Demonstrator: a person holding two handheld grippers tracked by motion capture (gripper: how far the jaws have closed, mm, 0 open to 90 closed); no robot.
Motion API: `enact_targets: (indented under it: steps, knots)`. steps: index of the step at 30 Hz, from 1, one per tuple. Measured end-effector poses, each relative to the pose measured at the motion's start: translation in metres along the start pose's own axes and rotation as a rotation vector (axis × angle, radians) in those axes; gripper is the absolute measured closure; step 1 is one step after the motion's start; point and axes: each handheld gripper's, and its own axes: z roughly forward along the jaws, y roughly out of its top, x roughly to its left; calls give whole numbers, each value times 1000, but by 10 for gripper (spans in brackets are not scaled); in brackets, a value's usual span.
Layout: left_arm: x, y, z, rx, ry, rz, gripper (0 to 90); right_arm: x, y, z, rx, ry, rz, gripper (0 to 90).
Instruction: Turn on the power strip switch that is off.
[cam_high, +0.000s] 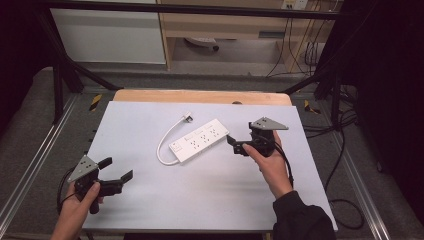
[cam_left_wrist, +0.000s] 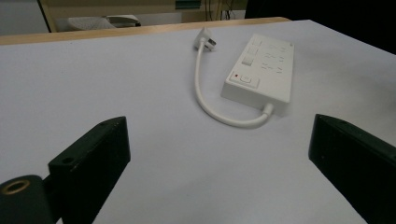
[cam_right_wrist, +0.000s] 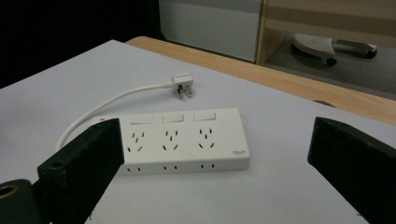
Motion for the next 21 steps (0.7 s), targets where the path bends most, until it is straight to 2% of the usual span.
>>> enact_targets:
  steps: [4,12,15,21]
  knots:
    - [0,-2,0,16,1,9,55,5,4,11,-8,9,2,49]
    - [-1,-1,1,17,-3,14,55,13,10,30,-12,19,2,70]
    - [-2,-1,1,19,-8,12,55,15,11,36,-25,24,14,115]
    - [-2,-2,1,26,-7,17,55,19,13,50,-12,27,8,136]
